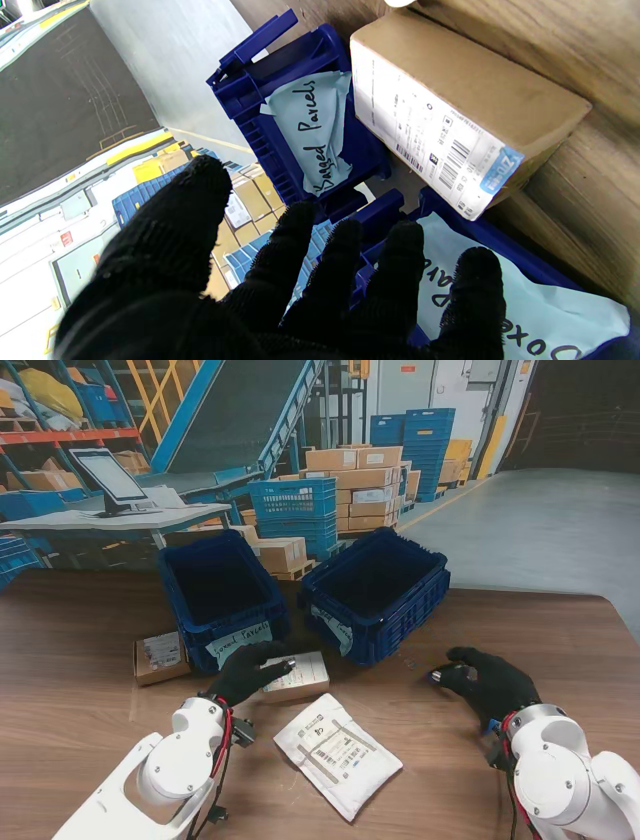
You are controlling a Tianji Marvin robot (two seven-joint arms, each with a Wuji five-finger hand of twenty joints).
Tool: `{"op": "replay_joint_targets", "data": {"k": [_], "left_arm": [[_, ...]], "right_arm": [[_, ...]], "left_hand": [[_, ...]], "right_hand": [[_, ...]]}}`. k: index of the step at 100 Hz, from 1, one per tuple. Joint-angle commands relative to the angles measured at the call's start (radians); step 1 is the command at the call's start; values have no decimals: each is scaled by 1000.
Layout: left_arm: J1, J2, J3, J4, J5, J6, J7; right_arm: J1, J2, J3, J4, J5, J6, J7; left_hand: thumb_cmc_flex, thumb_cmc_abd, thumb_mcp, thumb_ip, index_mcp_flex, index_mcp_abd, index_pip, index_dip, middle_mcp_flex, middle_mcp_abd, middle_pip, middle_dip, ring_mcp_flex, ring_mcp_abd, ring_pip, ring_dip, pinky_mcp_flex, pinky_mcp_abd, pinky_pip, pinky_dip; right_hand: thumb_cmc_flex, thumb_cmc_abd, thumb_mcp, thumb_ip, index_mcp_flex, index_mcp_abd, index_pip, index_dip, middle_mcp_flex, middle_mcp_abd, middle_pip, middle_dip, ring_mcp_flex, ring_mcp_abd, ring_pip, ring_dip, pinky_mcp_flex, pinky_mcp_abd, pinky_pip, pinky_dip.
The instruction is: Scan and sort packages by packaging type
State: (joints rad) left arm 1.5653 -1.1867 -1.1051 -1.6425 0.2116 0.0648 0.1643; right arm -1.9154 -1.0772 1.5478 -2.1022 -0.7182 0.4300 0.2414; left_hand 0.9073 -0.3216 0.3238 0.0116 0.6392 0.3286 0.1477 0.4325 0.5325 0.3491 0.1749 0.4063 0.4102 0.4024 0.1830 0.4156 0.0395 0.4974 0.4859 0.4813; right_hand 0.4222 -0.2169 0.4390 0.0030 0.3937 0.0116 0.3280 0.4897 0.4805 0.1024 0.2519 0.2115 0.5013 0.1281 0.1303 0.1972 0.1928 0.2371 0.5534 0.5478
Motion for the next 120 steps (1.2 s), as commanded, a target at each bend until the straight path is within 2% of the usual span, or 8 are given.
{"op": "replay_joint_targets", "data": {"k": [1, 26, 52, 89, 102, 120], "left_arm": [[4, -8, 0, 2, -9, -12, -6], [5, -7, -14, 4, -16, -20, -8], [6, -9, -24, -1, -27, -18, -3], [11, -5, -24, -5, -26, -34, -15], [13, -4, -24, -8, -19, -38, -15], [14, -3, -26, -10, -18, -37, -17]], "right_arm": [[-12, 4, 7, 4, -13, 9, 23], [6, 19, 19, 36, -77, 8, 101], [32, 32, 23, 83, -91, -7, 166], [49, 38, 30, 143, -65, 0, 188], [63, 36, 18, 175, -72, 5, 170], [84, 35, 7, 204, -94, 18, 159]], "left_hand": [[-14, -1, -31, 29, -13, 1, -17, -8, -10, 6, -26, -14, -31, 17, -20, -14, -16, -25, -26, -15], [-15, 2, -37, 29, -16, 1, -18, -11, 1, 6, -56, -15, -36, 16, -22, -18, -16, -25, -33, -13], [-11, 1, -41, 29, -17, 3, -19, -13, 8, 8, -77, -9, -37, 16, -22, -19, -16, -26, -39, -11], [-30, 0, -55, 27, -25, 4, -22, -17, -2, 8, -84, -6, -43, 17, -26, -21, -17, -24, -48, -8], [-30, 0, -54, 28, -27, 4, -23, -19, -5, 9, -85, -6, -44, 18, -26, -22, -16, -25, -50, -7], [-29, 0, -54, 29, -30, 6, -25, -20, -9, 9, -86, -7, -48, 19, -29, -23, -18, -25, -54, -6]], "right_hand": [[-28, -14, 16, -7, -12, 10, -11, 5, -27, 24, 14, 8, -22, -2, 0, 22, -14, -2, -6, 9], [-57, -4, 23, -11, -26, 13, -22, 12, -49, 25, 16, 9, -56, -2, -12, 17, -39, -5, -18, 7], [-68, 1, 27, -13, -43, 12, -33, 15, -62, 22, 14, 8, -63, -7, -12, 16, -44, -6, -22, 9], [-69, 2, 29, -14, -48, 14, -37, 21, -71, 24, 15, 8, -70, -7, -13, 15, -48, -9, -26, 13], [-70, -3, 29, -15, -42, 14, -34, 25, -66, 23, 21, 10, -77, -9, -16, 14, -89, -6, -52, 5], [-73, -4, 32, -15, -40, 15, -34, 27, -70, 23, 25, 12, -81, -9, -18, 13, -85, -5, -60, 3]]}}
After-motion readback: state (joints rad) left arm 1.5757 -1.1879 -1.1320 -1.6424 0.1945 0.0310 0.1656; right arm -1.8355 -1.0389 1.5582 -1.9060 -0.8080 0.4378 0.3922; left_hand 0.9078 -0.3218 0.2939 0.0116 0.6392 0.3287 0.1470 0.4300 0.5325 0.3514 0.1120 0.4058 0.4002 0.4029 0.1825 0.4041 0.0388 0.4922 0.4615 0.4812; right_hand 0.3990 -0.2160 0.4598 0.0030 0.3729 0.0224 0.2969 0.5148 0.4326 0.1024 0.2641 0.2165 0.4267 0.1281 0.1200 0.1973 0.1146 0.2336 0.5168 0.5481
